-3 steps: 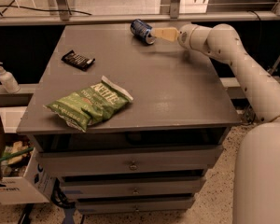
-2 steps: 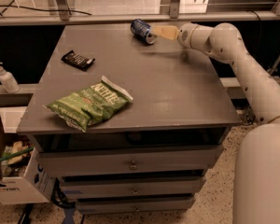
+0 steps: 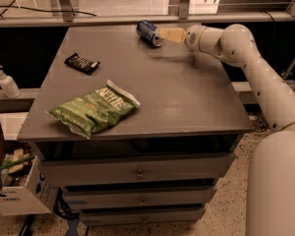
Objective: Move pepsi can near green jalapeno chip bag
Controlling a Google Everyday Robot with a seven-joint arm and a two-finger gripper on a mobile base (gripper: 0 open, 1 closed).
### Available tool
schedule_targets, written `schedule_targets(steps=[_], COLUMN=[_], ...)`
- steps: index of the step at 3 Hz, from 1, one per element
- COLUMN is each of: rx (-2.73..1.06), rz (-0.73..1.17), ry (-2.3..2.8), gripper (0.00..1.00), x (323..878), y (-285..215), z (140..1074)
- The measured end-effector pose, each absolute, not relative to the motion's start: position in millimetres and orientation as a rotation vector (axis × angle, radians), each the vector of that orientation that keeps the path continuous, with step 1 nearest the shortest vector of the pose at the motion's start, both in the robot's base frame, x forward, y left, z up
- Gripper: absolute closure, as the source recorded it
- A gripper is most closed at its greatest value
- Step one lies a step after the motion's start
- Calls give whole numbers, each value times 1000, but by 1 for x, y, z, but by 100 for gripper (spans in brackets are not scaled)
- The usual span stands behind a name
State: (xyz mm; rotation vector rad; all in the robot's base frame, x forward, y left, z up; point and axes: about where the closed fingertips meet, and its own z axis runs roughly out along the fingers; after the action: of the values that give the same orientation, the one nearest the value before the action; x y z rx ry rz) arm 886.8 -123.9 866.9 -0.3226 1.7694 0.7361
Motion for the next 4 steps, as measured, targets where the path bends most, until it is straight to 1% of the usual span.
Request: schedule_targets(steps=[2, 4], rx=[-453, -657], rz=[714, 620], ry=[1744, 1682], gripper=[0, 0], x=[882, 877], y=[-101, -73], z=[859, 858])
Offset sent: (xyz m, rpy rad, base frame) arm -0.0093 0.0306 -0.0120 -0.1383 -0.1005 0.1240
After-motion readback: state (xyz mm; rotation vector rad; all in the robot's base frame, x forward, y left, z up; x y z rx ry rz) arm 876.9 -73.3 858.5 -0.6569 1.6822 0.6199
